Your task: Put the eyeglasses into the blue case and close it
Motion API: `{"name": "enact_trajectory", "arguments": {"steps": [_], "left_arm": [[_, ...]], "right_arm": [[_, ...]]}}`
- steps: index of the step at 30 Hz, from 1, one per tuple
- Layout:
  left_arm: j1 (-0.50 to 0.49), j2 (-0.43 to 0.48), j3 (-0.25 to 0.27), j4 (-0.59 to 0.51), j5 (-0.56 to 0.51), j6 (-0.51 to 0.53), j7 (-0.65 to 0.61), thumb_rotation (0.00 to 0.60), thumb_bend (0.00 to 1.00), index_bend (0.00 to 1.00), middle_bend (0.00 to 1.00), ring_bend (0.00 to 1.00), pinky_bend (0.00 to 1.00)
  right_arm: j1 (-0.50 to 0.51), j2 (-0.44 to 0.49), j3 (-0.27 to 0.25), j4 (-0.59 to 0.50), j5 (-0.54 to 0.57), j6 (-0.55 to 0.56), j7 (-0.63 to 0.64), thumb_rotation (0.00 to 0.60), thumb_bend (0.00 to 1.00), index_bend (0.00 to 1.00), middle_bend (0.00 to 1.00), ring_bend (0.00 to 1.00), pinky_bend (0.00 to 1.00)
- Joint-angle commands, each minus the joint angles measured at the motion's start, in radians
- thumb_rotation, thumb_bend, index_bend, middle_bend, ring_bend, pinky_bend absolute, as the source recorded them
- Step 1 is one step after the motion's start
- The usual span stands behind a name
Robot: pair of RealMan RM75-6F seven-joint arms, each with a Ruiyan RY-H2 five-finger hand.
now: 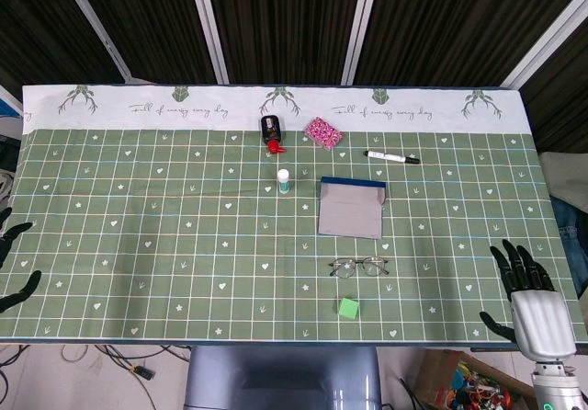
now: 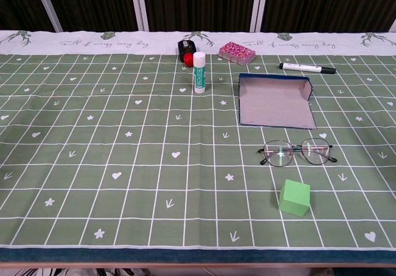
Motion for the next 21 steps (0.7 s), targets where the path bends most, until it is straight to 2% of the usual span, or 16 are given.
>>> {"name": "enact_trajectory", "arguments": {"steps": [1,7,11,16,21], "left_arm": [[0.001,-0.001,0.000,-0.001,-0.003,-0.001,-0.002,0.600,0.31,0.16,0.00,0.00,0.00],[0.000,-0.001,-0.004,-0.003,-0.010,-0.003,-0.003,0.600,0.31,0.16,0.00,0.00,0.00],[0.000,-0.002,-0.002,-0.005,-0.006,-0.002,0.000,0.600,0.31,0.16,0.00,0.00,0.00],[-0.001,-0.003,-0.005,-0.003,-0.012,-0.004,-0.004,0.600,0.31,0.16,0.00,0.00,0.00],[-0.003,-0.005,-0.004,0.000,-0.015,-0.012,-0.003,0.600,0.31,0.16,0.00,0.00,0.00]], "right_arm": [[0.015,0.023,-0.015,-0.012,0.011,-0.049,0.065,0.600,0.13,0.04,0.02,0.03,0.18],[0.074,0.064,0.012,-0.029,0.053,-0.145,0.135,0.600,0.12,0.11,0.03,0.04,0.18],[0.157,0.091,0.050,-0.052,0.089,-0.259,0.102,0.600,0.12,0.15,0.05,0.05,0.18],[0.277,0.108,0.088,-0.080,0.181,-0.457,0.057,0.600,0.15,0.20,0.05,0.05,0.18],[0.355,0.062,0.125,-0.081,0.264,-0.536,-0.032,0.600,0.19,0.26,0.05,0.05,0.18]]}}
